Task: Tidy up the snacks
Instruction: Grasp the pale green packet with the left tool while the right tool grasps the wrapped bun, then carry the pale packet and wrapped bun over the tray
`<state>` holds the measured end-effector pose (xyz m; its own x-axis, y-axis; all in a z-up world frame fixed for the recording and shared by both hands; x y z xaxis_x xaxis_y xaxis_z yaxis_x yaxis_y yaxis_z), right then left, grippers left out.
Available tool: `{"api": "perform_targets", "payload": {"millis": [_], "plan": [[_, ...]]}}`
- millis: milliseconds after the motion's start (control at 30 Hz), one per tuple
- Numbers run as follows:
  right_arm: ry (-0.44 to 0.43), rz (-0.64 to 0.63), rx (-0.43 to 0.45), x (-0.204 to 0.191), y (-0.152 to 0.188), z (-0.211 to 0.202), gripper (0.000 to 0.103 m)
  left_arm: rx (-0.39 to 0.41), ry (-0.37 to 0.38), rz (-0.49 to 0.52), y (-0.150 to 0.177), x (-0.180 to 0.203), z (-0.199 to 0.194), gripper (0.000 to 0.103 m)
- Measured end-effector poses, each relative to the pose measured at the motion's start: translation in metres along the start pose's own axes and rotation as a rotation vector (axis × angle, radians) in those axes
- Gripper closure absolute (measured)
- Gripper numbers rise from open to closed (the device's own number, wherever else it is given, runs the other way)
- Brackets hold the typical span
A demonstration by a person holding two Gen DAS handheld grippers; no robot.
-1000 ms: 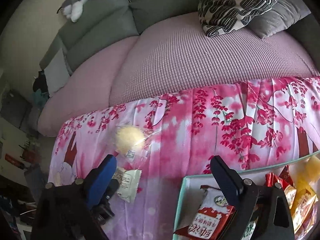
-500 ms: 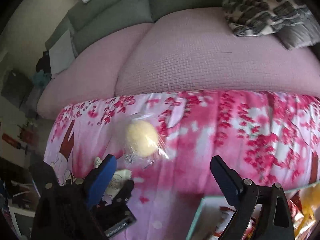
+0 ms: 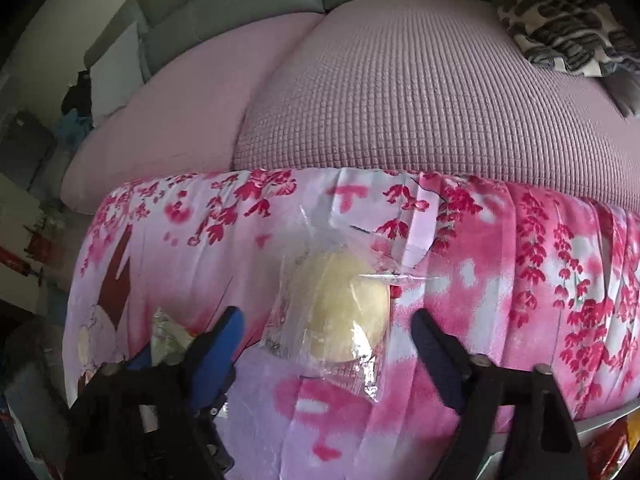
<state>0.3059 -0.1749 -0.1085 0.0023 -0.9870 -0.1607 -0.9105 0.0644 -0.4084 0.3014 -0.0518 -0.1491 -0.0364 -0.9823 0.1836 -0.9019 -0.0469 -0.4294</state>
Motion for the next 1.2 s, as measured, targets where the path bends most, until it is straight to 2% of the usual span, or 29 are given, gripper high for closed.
{"api": "perform_targets", "payload": {"millis": [33, 100, 133, 200, 267, 333, 400, 667, 1033, 1200], "plan": [[0.001, 0.011, -0.005, 0.001, 0.001, 0.002, 0.024, 0.001, -0.001, -0.004, 0.0, 0.0, 0.0, 0.023], [-0.016, 0.035, -0.007, 0.003, 0.002, 0.005, 0.038, 0.001, -0.002, -0.009, -0.001, 0.001, 0.002, 0.024], [-0.022, 0.045, -0.007, 0.004, 0.003, 0.005, 0.039, 0.002, -0.005, -0.011, -0.002, 0.001, 0.003, 0.025], [-0.02, 0.054, -0.004, 0.005, 0.005, 0.004, 0.047, 0.004, -0.008, -0.019, -0.002, -0.001, 0.003, 0.028], [-0.021, 0.058, 0.002, 0.005, 0.007, 0.0, 0.049, 0.007, -0.013, -0.027, 0.002, -0.005, -0.007, 0.031], [-0.024, 0.062, 0.003, 0.006, 0.011, -0.005, 0.05, 0.011, -0.03, -0.034, 0.0, -0.008, -0.007, 0.039], [-0.026, 0.064, 0.003, 0.007, 0.016, -0.009, 0.051, 0.01, -0.033, -0.047, 0.0, -0.012, -0.009, 0.043], [-0.048, 0.067, 0.064, -0.005, 0.04, -0.052, 0.052, 0.002, -0.002, -0.128, 0.011, -0.022, -0.027, 0.046], [-0.038, 0.136, 0.124, -0.03, 0.121, -0.119, 0.052, 0.007, 0.027, -0.263, 0.049, -0.031, -0.087, 0.046], [-0.023, 0.131, 0.165, -0.047, 0.161, -0.161, 0.052, 0.03, 0.055, -0.277, 0.072, -0.031, -0.124, 0.046]]}}
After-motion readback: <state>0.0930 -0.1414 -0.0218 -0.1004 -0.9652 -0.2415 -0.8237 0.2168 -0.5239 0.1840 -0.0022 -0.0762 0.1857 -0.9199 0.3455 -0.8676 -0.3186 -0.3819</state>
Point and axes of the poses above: each gripper's, at about its wrist camera, not at the fingertips, and z roughly the way its jaws point, x to its right, y to its underside, the point moved 7 cm from there along z, roughly the way its jaws point, and after that the axes turned 13 degrees about -z, right-handed, at the moved point
